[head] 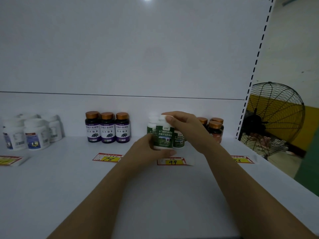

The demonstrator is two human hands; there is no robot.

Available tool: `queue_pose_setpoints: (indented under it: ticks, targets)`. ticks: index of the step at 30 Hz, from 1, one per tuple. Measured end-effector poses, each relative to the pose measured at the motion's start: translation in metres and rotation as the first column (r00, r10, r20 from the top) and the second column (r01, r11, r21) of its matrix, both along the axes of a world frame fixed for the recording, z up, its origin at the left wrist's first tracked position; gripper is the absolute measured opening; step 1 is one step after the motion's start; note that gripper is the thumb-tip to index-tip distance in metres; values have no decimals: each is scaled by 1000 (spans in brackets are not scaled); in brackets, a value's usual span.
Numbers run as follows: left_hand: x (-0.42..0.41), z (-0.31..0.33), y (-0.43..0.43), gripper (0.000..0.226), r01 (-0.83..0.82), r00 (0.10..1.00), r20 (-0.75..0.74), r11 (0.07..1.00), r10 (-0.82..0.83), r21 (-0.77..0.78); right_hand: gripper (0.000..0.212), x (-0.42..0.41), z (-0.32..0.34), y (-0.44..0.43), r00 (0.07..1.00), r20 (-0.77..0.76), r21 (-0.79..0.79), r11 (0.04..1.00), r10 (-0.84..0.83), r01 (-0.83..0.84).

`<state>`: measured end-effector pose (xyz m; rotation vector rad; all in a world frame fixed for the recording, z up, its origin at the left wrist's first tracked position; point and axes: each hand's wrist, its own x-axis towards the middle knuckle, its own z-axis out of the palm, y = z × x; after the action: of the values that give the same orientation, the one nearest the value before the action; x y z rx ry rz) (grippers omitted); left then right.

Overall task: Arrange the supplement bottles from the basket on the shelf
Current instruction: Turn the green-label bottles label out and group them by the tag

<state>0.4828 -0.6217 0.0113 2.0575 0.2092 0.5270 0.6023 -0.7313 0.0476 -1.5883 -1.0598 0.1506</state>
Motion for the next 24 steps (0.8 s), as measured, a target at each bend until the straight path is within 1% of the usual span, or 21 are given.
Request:
queue_pose_setpoints:
  ticks: [3,5,6,8,9,11,13,15,17,18,19,21,23,24]
  targets:
    - [-1,4,0,37,40,998,48,996,-37,-74,28,-1,4,-3,994,-63,38,996,84,-82]
    - [0,4,0,41,-3,996,90,1000,5,-31,27,-6,6,-1,988,-98,57,992,119,-114]
    - [1,2,0,44,-52,993,107,999,50,11,28,-10,5,1,991,-86,37,994,102,-99]
    - [1,0,0,49,-154,980,139,985,142,80,35,-16,3,7,1000,-9,-15,1000,16,-16]
    - [1,-1,0,52,-176,976,145,980,162,92,37,-17,2,8,1000,21,-12,1000,-23,23]
    - [3,-1,1,52,-151,982,127,987,142,62,34,-15,2,7,999,20,18,999,-39,38]
    - [3,1,0,43,-67,994,83,998,67,-3,31,-10,3,3,999,-41,34,999,2,0]
    - [3,4,0,34,1,998,65,998,3,-58,31,-5,3,0,986,-144,70,995,81,-71]
    - [3,4,1,33,-3,996,88,997,10,-72,31,-4,3,-1,959,-226,111,983,171,-149]
    - [3,3,1,36,-35,994,105,998,41,-56,31,-5,3,0,955,-234,103,981,184,-164]
    - [3,2,2,41,-78,990,116,997,81,-26,30,-7,2,2,962,-215,72,985,167,-155]
    - [4,-1,2,53,-161,980,125,986,155,37,30,-10,0,6,988,-133,17,997,79,-77]
    - [3,-3,1,60,-191,975,129,979,180,77,26,-12,-2,9,996,-88,48,999,-1,5]
    - [2,-2,1,61,-180,977,128,981,170,68,24,-11,-2,8,996,-85,68,998,-11,17]
